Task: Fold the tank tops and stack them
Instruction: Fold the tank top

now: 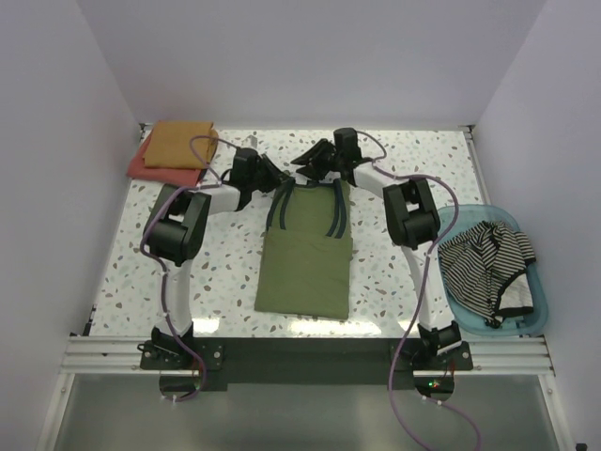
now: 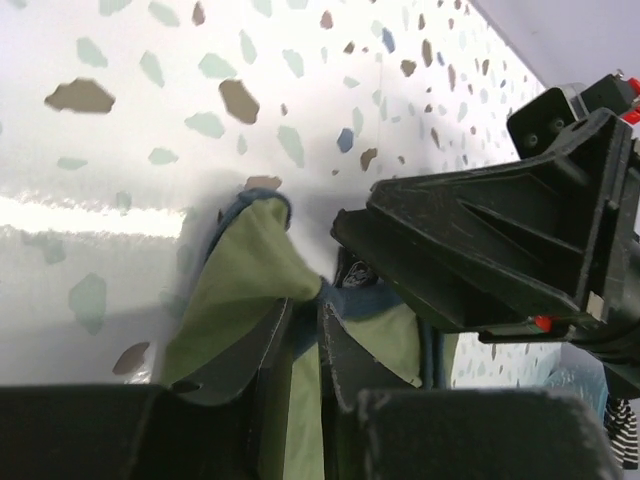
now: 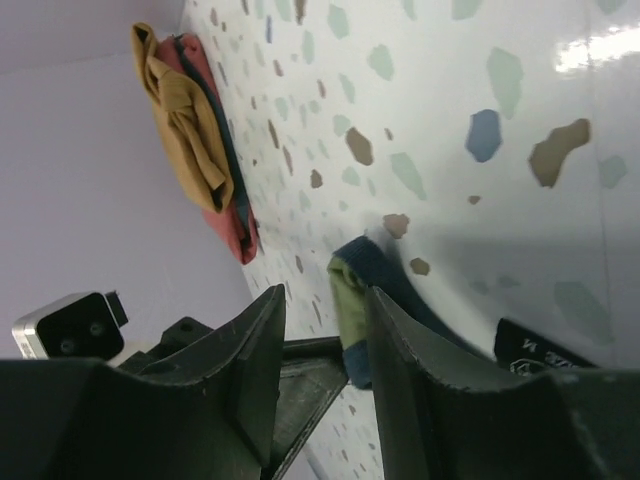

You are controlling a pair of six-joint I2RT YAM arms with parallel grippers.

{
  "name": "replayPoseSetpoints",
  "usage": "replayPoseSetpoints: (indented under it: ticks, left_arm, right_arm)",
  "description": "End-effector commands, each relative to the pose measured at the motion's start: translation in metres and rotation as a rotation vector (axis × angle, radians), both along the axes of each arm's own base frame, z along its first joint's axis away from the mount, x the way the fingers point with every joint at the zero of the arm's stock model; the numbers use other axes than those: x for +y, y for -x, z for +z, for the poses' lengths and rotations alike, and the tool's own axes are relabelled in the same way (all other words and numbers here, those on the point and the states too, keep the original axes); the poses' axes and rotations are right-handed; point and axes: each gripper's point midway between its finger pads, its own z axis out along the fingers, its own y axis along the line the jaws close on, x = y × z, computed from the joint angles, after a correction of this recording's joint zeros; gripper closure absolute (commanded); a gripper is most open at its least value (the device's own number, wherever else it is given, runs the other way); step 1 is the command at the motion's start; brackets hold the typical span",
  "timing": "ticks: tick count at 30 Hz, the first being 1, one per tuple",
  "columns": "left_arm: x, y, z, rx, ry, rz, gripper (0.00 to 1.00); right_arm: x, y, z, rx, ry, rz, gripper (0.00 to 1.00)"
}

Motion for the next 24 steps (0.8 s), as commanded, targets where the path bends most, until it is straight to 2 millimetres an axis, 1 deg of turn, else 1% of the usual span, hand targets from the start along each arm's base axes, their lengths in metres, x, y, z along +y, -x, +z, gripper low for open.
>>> replayPoseSetpoints:
  ticks: [1,2,3,4,5,6,7,8,9,10,11,13,14,16,17,18,19,20,21,22,23,24]
  left_arm:
    - [-0.012,-0.021,0.032,-0.104,0.02,-0.011,0.8]
    - [-0.014,-0.021,0.028,-0.097,0.009,-0.018,0.8]
    - [-0.017,-0.025,0.032,-0.107,0.009,-0.021,0.8]
    - [-0.019,-0.026,0.031,-0.105,0.006,-0.023,0.8]
    - [-0.022,-0.025,0.025,-0.096,0.001,-0.027,0.8]
    - [-0.022,-0.028,0.024,-0.097,0.001,-0.026,0.8]
    - [-0.023,-0.028,0.021,-0.091,0.0,-0.027,0.8]
    - [-0.024,-0.028,0.012,-0.073,-0.005,-0.026,0.8]
    - [-0.024,-0.03,0.009,-0.069,-0.008,-0.024,0.8]
    - [-0.022,-0.031,0.006,-0.062,-0.015,-0.016,0.8]
    - [-0.022,-0.029,-0.003,-0.046,-0.02,-0.017,0.8]
    - [-0.021,-0.03,-0.01,-0.037,-0.024,-0.013,0.8]
    - [-0.021,-0.03,-0.019,-0.024,-0.028,-0.016,0.8]
    - [-0.022,-0.031,-0.024,-0.019,-0.024,-0.015,0.8]
    - [-0.022,-0.033,-0.029,-0.011,-0.026,-0.015,0.8]
    - [-0.022,-0.034,-0.032,-0.008,-0.027,-0.013,0.8]
    - [-0.021,-0.035,-0.035,-0.004,-0.031,-0.003,0.8]
    - [-0.019,-0.034,-0.037,0.004,-0.036,0.007,0.8]
    - [-0.016,-0.036,-0.039,0.007,-0.046,0.026,0.8]
    - [-0.013,-0.036,-0.041,0.012,-0.048,0.042,0.8]
    - [-0.009,-0.034,-0.042,0.018,-0.056,0.055,0.8]
    - [-0.005,-0.034,-0.043,0.023,-0.063,0.073,0.8]
  right_arm:
    - [-0.005,-0.005,0.083,-0.172,-0.001,0.019,0.58]
    - [-0.008,-0.006,0.085,-0.178,0.01,0.011,0.58]
    - [-0.011,-0.004,0.084,-0.18,0.031,0.014,0.58]
    - [-0.013,-0.003,0.093,-0.196,0.041,0.012,0.59]
    - [-0.018,-0.004,0.094,-0.206,0.062,-0.007,0.59]
    - [-0.023,-0.001,0.09,-0.206,0.095,-0.004,0.59]
    - [-0.03,0.003,0.09,-0.195,0.126,-0.01,0.59]
    - [-0.036,0.005,0.087,-0.191,0.158,-0.022,0.6]
    - [-0.045,0.005,0.085,-0.2,0.193,-0.027,0.6]
    - [-0.052,0.014,0.081,-0.178,0.222,-0.027,0.6]
    - [-0.058,0.016,0.08,-0.178,0.244,-0.03,0.61]
    - [-0.075,0.026,0.064,-0.16,0.326,-0.021,0.61]
    - [-0.08,0.03,0.07,-0.171,0.349,-0.021,0.61]
    - [-0.092,0.043,0.053,-0.155,0.44,0.01,0.62]
    - [-0.1,0.047,0.052,-0.162,0.483,0.018,0.62]
    - [-0.11,0.051,0.044,-0.138,0.534,0.008,0.63]
    - [-0.115,0.055,0.037,-0.126,0.564,0.014,0.66]
    - [-0.119,0.057,0.032,-0.129,0.597,0.026,0.67]
    - [-0.126,0.058,0.022,-0.108,0.633,0.025,0.68]
    - [-0.128,0.056,0.019,-0.107,0.648,0.03,0.73]
    - [-0.13,0.056,0.013,-0.104,0.672,0.042,0.74]
    - [-0.13,0.057,-0.001,-0.082,0.689,0.062,0.75]
